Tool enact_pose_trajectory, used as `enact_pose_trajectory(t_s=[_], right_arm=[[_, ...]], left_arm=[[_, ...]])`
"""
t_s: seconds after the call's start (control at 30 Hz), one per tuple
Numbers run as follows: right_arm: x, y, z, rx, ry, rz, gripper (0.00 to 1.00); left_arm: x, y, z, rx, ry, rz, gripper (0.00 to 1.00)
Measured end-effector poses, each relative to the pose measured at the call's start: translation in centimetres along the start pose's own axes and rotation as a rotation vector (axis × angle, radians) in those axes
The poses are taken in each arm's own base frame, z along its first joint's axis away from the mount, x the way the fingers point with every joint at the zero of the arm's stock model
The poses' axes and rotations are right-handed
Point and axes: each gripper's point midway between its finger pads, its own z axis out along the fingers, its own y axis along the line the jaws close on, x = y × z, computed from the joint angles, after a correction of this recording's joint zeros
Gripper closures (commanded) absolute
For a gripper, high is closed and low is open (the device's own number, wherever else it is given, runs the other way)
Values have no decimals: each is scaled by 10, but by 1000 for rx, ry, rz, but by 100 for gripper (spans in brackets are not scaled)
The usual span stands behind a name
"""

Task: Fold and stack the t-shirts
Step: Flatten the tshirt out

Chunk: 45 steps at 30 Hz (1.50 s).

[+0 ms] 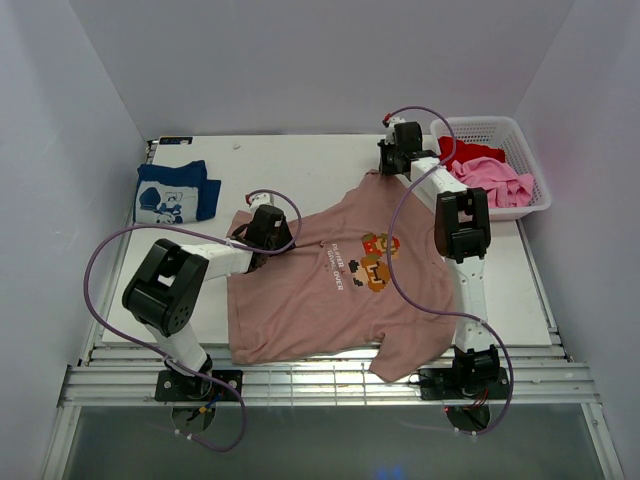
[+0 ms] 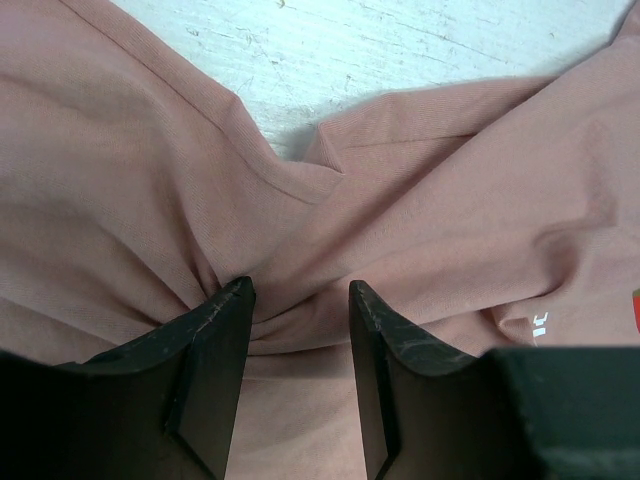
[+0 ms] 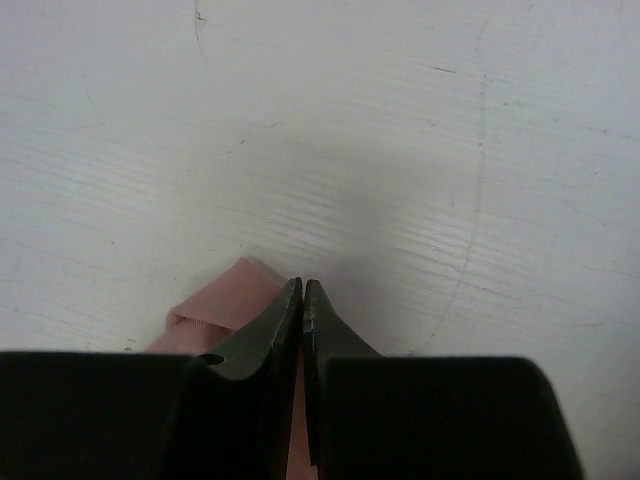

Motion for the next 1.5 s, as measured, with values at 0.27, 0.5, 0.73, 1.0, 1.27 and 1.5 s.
enact_pose_trajectory(t_s=[0.27,0.5,0.73,1.0,1.27,1.5], right_arm=[[14,1,-11,2,11,17,92],[-17,10,-69,1,-45,7,92],[-61,20,-146,3,-183,-8,92],[10,14,-164,83,-13,34,92],[115,24,-220,264,279,33,92],[183,23,-248,346,458,20,91]], left_arm=[[0,0,0,-3,0,0,46],[3,4,-5,-16,16,2,46],[10,13,-17,-27,30,5,46],[20,21,-31,-33,44,-5,46],[28,21,-45,-16,75,7,46],[18,9,-58,33,57,31,43]])
